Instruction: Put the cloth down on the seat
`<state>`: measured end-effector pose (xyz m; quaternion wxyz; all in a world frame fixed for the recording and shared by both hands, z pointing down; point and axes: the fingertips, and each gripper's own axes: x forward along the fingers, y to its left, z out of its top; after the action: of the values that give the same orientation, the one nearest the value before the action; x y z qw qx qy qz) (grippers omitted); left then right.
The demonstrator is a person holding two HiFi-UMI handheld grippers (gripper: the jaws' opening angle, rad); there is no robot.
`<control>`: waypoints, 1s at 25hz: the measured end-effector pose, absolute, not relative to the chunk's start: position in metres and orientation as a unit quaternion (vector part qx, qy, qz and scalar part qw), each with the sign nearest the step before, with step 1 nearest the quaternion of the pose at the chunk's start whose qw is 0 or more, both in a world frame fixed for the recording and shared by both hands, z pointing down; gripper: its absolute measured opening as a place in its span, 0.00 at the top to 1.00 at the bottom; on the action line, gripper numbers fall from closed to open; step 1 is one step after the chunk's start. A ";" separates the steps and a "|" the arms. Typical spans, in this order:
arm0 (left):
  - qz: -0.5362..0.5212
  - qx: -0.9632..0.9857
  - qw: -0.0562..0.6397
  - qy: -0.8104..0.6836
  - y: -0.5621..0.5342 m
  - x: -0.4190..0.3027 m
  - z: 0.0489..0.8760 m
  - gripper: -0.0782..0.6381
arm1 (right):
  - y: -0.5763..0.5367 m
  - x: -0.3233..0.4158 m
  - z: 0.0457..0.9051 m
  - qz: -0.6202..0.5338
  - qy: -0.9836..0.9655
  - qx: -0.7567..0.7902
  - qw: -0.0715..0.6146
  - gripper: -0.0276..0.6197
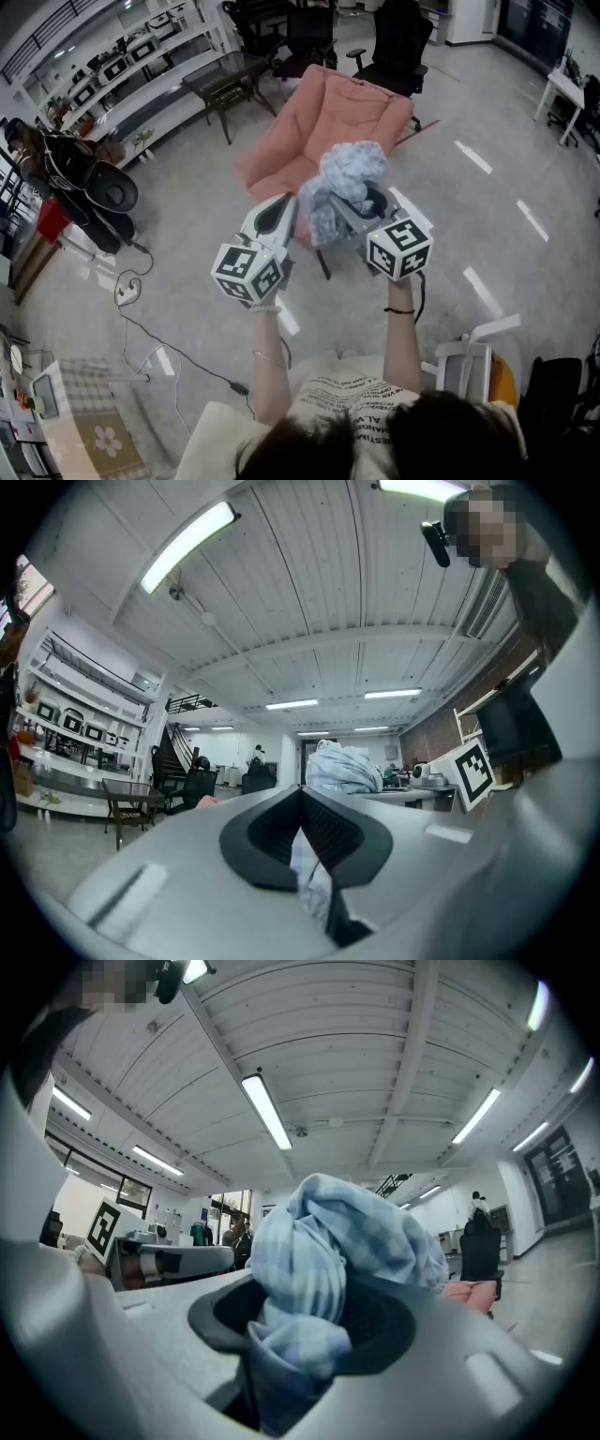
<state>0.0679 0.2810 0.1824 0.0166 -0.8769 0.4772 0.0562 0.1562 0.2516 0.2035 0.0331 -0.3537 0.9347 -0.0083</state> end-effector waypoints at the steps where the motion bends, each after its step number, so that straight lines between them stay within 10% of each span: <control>1: 0.056 -0.877 0.017 0.477 0.281 0.067 0.184 0.89 | 0.252 0.155 0.205 -0.008 0.935 -0.354 0.033 0.65; 25: 0.055 -0.878 -0.015 0.474 0.258 0.072 0.212 0.89 | 0.226 0.168 0.228 -0.035 0.931 -0.362 0.004 0.64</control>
<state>0.0717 0.2583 0.2122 -0.0154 -0.8784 0.4745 0.0549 0.1683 0.2262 0.2281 0.0036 -0.3623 0.9314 -0.0350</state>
